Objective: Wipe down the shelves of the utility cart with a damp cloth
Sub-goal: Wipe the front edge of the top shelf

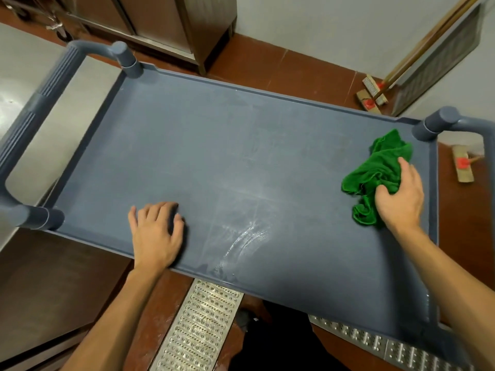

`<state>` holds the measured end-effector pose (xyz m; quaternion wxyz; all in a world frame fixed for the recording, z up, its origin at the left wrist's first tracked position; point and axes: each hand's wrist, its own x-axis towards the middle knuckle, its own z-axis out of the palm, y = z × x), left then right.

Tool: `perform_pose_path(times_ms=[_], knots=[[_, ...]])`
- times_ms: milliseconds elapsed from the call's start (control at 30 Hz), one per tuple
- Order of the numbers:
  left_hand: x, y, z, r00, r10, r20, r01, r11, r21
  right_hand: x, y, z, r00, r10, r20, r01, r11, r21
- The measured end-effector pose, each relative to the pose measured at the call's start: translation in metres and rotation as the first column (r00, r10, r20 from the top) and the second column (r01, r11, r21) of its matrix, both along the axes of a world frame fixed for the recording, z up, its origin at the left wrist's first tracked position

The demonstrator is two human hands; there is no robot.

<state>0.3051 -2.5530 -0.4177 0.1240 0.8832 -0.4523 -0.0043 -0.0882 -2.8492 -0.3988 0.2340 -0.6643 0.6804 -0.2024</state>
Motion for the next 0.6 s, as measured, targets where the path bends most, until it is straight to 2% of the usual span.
perform_pose_path(times_ms=[367,600], knots=[[-0.002,-0.003,0.001,0.985,-0.092,-0.148,0.078,0.992,-0.103,0.072,-0.042,-0.005,0.979,-0.176,0.1,0.18,0.983,-0.03],[-0.002,-0.004,0.002,0.97,-0.124,-0.211,0.099,0.987,-0.128,0.131,-0.073,0.0,0.999,-0.032,0.03,0.034,0.997,-0.07]])
